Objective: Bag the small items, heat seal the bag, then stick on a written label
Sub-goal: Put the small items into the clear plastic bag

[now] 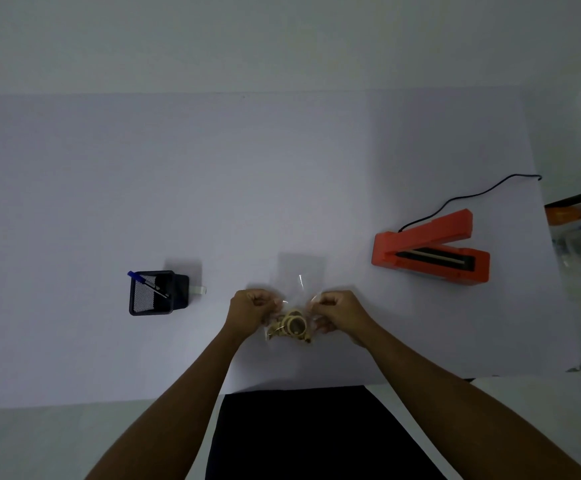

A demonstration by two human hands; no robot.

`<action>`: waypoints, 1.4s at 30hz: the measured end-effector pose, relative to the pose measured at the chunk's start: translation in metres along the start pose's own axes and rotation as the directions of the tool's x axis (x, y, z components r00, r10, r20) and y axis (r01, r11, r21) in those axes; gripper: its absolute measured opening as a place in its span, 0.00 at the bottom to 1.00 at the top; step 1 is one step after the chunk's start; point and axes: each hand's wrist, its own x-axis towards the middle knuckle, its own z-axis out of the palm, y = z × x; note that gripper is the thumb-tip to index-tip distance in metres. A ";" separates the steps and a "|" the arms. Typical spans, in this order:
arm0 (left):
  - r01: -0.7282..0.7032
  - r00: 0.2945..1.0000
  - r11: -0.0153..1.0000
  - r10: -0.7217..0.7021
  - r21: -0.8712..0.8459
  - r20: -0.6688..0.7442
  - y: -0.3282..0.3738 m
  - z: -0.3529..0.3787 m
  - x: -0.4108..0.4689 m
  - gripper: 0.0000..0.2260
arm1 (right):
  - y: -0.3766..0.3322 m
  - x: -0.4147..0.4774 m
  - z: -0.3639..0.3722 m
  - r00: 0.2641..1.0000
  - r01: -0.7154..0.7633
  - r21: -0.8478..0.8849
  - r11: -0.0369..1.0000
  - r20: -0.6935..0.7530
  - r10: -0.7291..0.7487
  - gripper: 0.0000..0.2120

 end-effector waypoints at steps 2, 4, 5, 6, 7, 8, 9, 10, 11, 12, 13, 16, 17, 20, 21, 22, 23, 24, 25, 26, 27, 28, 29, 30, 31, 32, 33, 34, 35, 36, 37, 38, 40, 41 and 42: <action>-0.016 1.000 0.998 0.016 0.053 0.010 -0.002 0.000 0.000 0.02 | 0.001 0.002 -0.001 1.000 -0.001 -0.048 0.999 -0.005 0.001 0.08; -0.004 1.000 0.996 0.004 0.092 0.003 -0.004 0.000 0.000 0.02 | 0.003 0.004 -0.001 1.000 -0.016 -0.106 0.994 -0.004 0.016 0.10; 0.010 1.000 0.994 -0.009 0.108 -0.010 -0.004 0.000 0.000 0.02 | 0.003 0.005 -0.001 1.000 -0.027 -0.131 0.991 -0.002 0.027 0.11; 0.023 0.999 0.992 -0.019 0.125 -0.027 -0.004 -0.001 0.000 0.03 | 0.004 0.005 0.000 0.999 -0.035 -0.150 0.988 0.001 0.036 0.12; 0.027 0.999 0.986 -0.019 0.162 -0.048 -0.005 -0.001 0.001 0.06 | 0.004 0.005 0.000 0.999 -0.037 -0.163 0.986 0.001 0.038 0.11; 0.019 0.998 0.973 -0.003 0.230 -0.070 -0.005 -0.001 0.002 0.09 | 0.003 0.005 0.000 0.999 -0.034 -0.178 0.983 0.002 0.035 0.11; 0.010 0.996 0.950 0.020 0.311 -0.091 -0.005 -0.001 0.002 0.12 | 0.002 0.006 0.000 0.999 -0.030 -0.195 0.980 0.005 0.031 0.10; 0.003 0.993 0.926 0.040 0.378 -0.107 -0.005 -0.001 0.002 0.13 | 0.002 0.006 -0.001 1.000 -0.026 -0.212 0.977 0.009 0.029 0.10; -0.005 0.992 0.907 0.059 0.421 -0.114 -0.004 0.000 0.001 0.13 | 0.001 0.007 -0.001 1.000 -0.023 -0.226 0.974 0.012 0.026 0.11; -0.009 0.990 0.888 0.071 0.459 -0.118 -0.002 0.001 0.001 0.13 | 0.001 0.008 -0.001 1.000 -0.019 -0.241 0.970 0.014 0.023 0.12; -0.012 0.989 0.864 0.085 0.503 -0.124 0.000 0.002 0.000 0.13 | 0.001 0.009 0.000 1.000 -0.017 -0.256 0.967 0.014 0.021 0.13; 0.010 0.982 0.808 0.104 0.589 -0.160 0.003 0.003 0.001 0.13 | -0.001 0.009 0.000 1.000 -0.009 -0.303 0.953 0.006 0.011 0.11; 0.025 0.980 0.805 0.096 0.593 -0.172 0.002 0.002 0.002 0.13 | -0.001 0.009 0.000 1.000 -0.002 -0.322 0.947 0.004 0.004 0.11; 0.068 0.979 0.805 0.059 0.589 -0.194 0.001 0.004 0.004 0.12 | -0.002 0.009 0.000 1.000 0.016 -0.382 0.924 0.008 -0.014 0.11; 0.077 0.978 0.806 0.053 0.587 -0.201 0.001 0.004 0.004 0.12 | -0.003 0.009 0.000 1.000 0.024 -0.403 0.915 0.009 -0.022 0.12; 0.084 0.977 0.806 0.049 0.586 -0.207 0.001 0.005 0.004 0.12 | -0.003 0.009 0.000 0.999 0.033 -0.423 0.906 0.008 -0.033 0.13; 0.087 0.977 0.807 0.047 0.583 -0.210 0.001 0.005 0.004 0.12 | -0.002 0.010 0.000 0.999 0.042 -0.437 0.899 0.007 -0.043 0.13; 0.091 0.977 0.811 0.041 0.578 -0.211 0.001 0.005 0.004 0.13 | -0.002 0.010 -0.001 0.999 0.050 -0.442 0.896 0.008 -0.052 0.13; 0.095 0.977 0.814 0.034 0.573 -0.210 0.000 0.006 0.004 0.13 | -0.001 0.010 -0.002 0.998 0.058 -0.442 0.895 0.010 -0.060 0.13; 0.097 0.978 0.816 0.027 0.569 -0.206 0.001 0.006 0.003 0.13 | 0.000 0.010 -0.003 0.998 0.068 -0.441 0.895 0.013 -0.069 0.12; 0.097 0.980 0.817 0.022 0.569 -0.199 0.001 0.006 0.002 0.14 | 0.001 0.010 -0.004 0.997 0.076 -0.444 0.893 0.017 -0.076 0.12; 0.097 0.981 0.817 0.019 0.569 -0.194 0.002 0.007 0.000 0.14 | 0.002 0.010 -0.005 0.996 0.084 -0.451 0.889 0.020 -0.084 0.12; 0.097 0.981 0.817 0.018 0.568 -0.193 0.003 0.007 -0.001 0.14 | 0.003 0.010 -0.005 0.995 0.092 -0.459 0.884 0.022 -0.092 0.13; 0.098 0.981 0.818 0.018 0.567 -0.195 0.004 0.007 -0.002 0.15 | 0.003 0.009 -0.004 0.995 0.098 -0.466 0.880 0.023 -0.099 0.13; 0.099 0.979 0.818 0.021 0.566 -0.201 0.006 0.007 -0.003 0.16 | 0.003 0.009 -0.003 0.994 0.101 -0.472 0.876 0.021 -0.103 0.13; 0.097 0.978 0.819 0.027 0.566 -0.207 0.008 0.008 -0.004 0.18 | 0.004 0.009 -0.002 0.994 0.101 -0.480 0.872 0.017 -0.106 0.14; 0.097 0.977 0.823 0.028 0.560 -0.210 0.009 0.008 -0.005 0.19 | 0.004 0.009 -0.001 0.994 0.101 -0.488 0.867 0.012 -0.109 0.14; 0.101 0.977 0.830 0.023 0.549 -0.214 0.010 0.009 -0.006 0.20 | 0.004 0.009 0.000 0.994 0.099 -0.494 0.864 0.005 -0.112 0.14; 0.107 0.975 0.837 0.016 0.536 -0.220 0.009 0.009 -0.006 0.20 | 0.005 0.009 0.000 0.993 0.098 -0.495 0.864 -0.003 -0.114 0.14; 0.114 0.975 0.842 0.008 0.527 -0.224 0.009 0.010 -0.006 0.19 | 0.006 0.009 0.000 0.993 0.097 -0.493 0.864 -0.010 -0.116 0.13; 0.119 0.975 0.846 0.001 0.520 -0.224 0.008 0.010 -0.006 0.18 | 0.006 0.010 0.000 0.993 0.098 -0.494 0.864 -0.012 -0.119 0.13; 0.124 0.974 0.847 -0.006 0.516 -0.225 0.007 0.010 -0.005 0.16 | 0.006 0.010 0.000 0.992 0.102 -0.498 0.861 -0.010 -0.123 0.13; 0.143 0.971 0.849 -0.022 0.509 -0.237 0.006 0.009 -0.004 0.15 | 0.007 0.011 0.000 0.992 0.107 -0.501 0.859 -0.008 -0.128 0.13; 0.153 0.969 0.849 -0.030 0.506 -0.243 0.006 0.009 -0.003 0.15 | 0.007 0.011 0.001 0.992 0.106 -0.499 0.860 -0.009 -0.128 0.13; 0.160 0.968 0.849 -0.036 0.504 -0.248 0.006 0.009 -0.003 0.15 | 0.008 0.012 0.001 0.992 0.104 -0.498 0.861 -0.012 -0.127 0.13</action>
